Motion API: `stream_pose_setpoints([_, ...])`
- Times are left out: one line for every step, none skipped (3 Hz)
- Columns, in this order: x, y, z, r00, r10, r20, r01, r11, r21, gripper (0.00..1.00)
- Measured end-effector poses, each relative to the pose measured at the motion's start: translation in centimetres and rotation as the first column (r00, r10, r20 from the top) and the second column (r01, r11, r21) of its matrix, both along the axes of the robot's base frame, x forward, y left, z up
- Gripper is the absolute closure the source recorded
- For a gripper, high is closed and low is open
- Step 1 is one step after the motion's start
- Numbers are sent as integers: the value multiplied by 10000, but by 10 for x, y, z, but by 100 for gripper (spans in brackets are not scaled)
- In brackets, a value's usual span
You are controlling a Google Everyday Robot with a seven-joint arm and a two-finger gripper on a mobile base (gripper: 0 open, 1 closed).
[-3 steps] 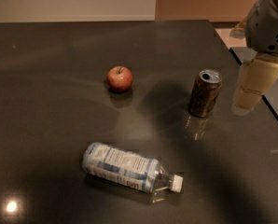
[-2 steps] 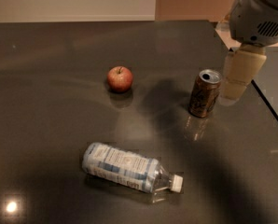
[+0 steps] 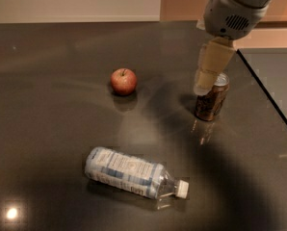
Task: Pick apple
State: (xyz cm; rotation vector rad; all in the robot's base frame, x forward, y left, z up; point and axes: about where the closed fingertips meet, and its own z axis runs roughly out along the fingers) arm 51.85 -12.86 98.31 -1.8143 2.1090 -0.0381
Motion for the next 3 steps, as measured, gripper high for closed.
stream_pose_setpoints([18,23,-10,9998,70,-165,-65,9996,288,0])
stream_pose_setpoints([30,47,-18,9995,307,-99,-301,9982,523,0])
stream_pose_setpoints([31,70,-28,9982,574,-151,-563,9962,672,0])
